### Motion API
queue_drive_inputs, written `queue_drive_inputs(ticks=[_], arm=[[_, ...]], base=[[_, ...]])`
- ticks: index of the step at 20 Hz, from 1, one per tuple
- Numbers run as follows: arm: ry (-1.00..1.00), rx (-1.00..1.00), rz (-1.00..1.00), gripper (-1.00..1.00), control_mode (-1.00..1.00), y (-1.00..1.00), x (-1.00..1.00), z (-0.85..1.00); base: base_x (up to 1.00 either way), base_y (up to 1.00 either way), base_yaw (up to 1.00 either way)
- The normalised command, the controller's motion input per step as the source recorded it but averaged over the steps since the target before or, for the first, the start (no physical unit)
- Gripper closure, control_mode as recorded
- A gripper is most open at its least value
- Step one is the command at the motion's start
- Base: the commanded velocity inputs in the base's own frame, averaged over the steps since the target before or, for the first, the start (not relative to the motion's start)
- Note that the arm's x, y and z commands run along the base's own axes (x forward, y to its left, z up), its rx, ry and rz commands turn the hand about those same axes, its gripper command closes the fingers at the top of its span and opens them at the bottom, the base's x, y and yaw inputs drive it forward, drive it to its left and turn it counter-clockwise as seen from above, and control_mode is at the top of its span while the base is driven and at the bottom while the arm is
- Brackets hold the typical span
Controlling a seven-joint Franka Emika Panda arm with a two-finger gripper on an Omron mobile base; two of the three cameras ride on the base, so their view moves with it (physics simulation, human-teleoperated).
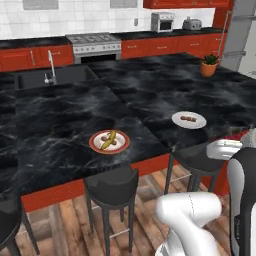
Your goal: Pick up the banana and pear from the fridge and place one fruit on each plate on the dining counter.
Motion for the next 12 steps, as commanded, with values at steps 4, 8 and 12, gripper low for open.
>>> queue_drive_inputs(ticks=[4, 8, 12], arm=[[0.0, 0.0, 0.0, -1.0, 1.0, 0.0, 0.0, 0.0], [0.0, 0.0, 0.0, -1.0, 1.0, 0.0, 0.0, 0.0], [0.0, 0.0, 0.0, -1.0, 1.0, 0.0, 0.0, 0.0]], base=[[-0.46, -0.56, -0.62], [-0.25, -0.57, -0.69], [-0.06, -0.72, -0.57]])
